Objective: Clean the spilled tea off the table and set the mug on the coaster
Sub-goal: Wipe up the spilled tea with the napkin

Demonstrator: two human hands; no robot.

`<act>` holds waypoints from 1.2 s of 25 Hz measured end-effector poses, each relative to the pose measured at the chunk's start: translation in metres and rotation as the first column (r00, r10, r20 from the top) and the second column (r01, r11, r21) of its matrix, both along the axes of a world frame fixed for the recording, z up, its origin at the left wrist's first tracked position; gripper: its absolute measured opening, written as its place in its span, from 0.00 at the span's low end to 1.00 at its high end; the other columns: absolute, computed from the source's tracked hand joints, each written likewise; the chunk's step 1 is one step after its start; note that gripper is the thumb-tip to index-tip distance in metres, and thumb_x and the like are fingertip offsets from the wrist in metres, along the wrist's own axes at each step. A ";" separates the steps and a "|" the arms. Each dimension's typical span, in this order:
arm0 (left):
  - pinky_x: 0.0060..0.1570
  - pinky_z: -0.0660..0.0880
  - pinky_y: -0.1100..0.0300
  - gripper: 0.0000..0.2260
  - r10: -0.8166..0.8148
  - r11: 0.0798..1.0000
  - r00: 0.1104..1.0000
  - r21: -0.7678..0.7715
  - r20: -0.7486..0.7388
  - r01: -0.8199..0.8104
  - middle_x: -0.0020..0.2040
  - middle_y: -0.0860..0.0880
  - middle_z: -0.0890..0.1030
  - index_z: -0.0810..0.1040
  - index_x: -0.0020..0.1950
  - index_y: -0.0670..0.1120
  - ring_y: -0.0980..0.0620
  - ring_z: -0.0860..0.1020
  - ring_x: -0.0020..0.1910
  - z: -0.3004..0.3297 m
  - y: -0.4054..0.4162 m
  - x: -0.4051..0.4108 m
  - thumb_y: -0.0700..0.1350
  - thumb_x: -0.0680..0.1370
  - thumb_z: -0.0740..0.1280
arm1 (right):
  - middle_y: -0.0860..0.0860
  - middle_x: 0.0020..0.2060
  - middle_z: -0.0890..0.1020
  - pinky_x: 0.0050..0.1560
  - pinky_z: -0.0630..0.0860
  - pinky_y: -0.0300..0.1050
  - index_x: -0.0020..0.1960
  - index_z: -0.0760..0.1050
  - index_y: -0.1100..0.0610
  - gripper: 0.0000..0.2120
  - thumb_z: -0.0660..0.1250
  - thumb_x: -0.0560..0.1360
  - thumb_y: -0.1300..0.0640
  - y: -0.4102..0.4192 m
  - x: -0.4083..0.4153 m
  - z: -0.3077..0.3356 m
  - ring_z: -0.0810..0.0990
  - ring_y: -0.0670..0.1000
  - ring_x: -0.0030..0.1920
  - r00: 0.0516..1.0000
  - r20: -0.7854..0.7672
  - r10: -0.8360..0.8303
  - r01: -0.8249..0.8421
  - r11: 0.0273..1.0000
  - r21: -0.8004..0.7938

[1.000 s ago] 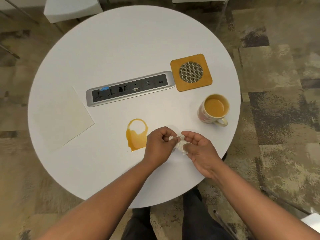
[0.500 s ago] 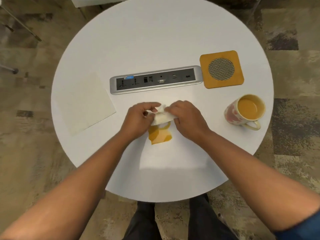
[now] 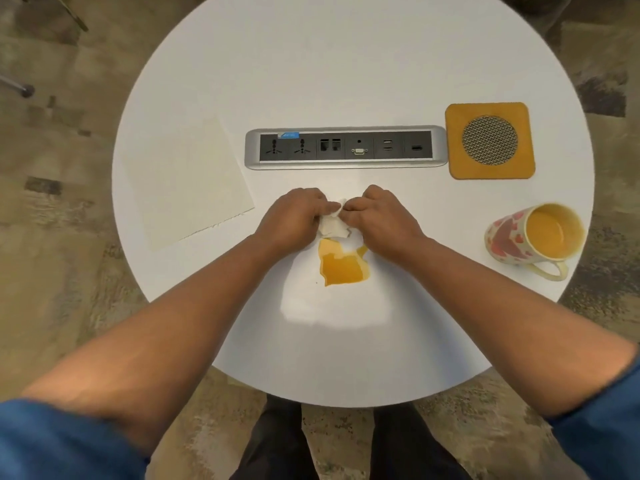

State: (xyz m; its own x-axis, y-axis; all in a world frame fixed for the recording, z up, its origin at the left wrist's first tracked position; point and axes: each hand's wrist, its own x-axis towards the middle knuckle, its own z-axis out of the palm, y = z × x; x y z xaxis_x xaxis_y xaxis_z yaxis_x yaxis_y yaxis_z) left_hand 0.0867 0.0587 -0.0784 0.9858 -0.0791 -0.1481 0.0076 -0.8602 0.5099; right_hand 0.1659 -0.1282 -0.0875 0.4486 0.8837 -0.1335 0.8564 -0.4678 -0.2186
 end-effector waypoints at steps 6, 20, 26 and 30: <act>0.48 0.76 0.49 0.16 -0.195 0.979 0.974 0.034 -0.115 0.200 0.56 0.45 0.83 0.83 0.66 0.50 0.42 0.80 0.54 0.007 -0.008 0.009 0.41 0.79 0.69 | 0.52 0.43 0.80 0.44 0.71 0.51 0.51 0.83 0.58 0.09 0.65 0.74 0.63 -0.008 -0.006 0.013 0.74 0.59 0.48 0.998 -0.063 -0.009 0.000 0.990 -0.142; 0.52 0.75 0.52 0.15 -0.312 0.948 0.929 -0.001 -0.200 0.318 0.54 0.51 0.86 0.87 0.58 0.51 0.46 0.79 0.53 0.008 -0.021 -0.005 0.36 0.76 0.69 | 0.52 0.44 0.80 0.40 0.72 0.47 0.57 0.77 0.53 0.13 0.62 0.73 0.58 -0.027 -0.062 0.019 0.76 0.56 0.43 0.833 -0.382 -0.400 0.376 0.916 -0.138; 0.43 0.76 0.50 0.10 -0.053 0.991 0.990 -0.126 -0.134 0.036 0.48 0.50 0.80 0.73 0.53 0.50 0.45 0.79 0.45 -0.003 -0.015 -0.027 0.38 0.76 0.68 | 0.54 0.44 0.75 0.42 0.74 0.51 0.49 0.77 0.57 0.15 0.59 0.80 0.46 -0.009 -0.073 0.016 0.75 0.58 0.44 0.772 -0.348 -0.531 0.548 0.835 -0.058; 0.47 0.77 0.56 0.16 0.083 0.982 0.995 -0.164 -0.055 -0.091 0.51 0.55 0.75 0.69 0.55 0.54 0.50 0.77 0.46 -0.007 -0.009 -0.031 0.36 0.76 0.70 | 0.54 0.50 0.72 0.41 0.75 0.50 0.46 0.78 0.60 0.13 0.64 0.78 0.50 -0.001 -0.074 0.016 0.74 0.58 0.46 0.791 -0.283 -0.543 0.541 0.836 -0.093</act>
State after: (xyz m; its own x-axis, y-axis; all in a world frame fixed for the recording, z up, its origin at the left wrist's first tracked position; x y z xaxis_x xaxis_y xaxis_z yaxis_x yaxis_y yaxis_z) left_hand 0.0558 0.0496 -0.0859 0.9822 -0.0206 -0.1867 0.1063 -0.7584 0.6431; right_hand 0.0916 -0.1296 -0.0714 0.7944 0.5058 -0.3363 0.3615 -0.8387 -0.4074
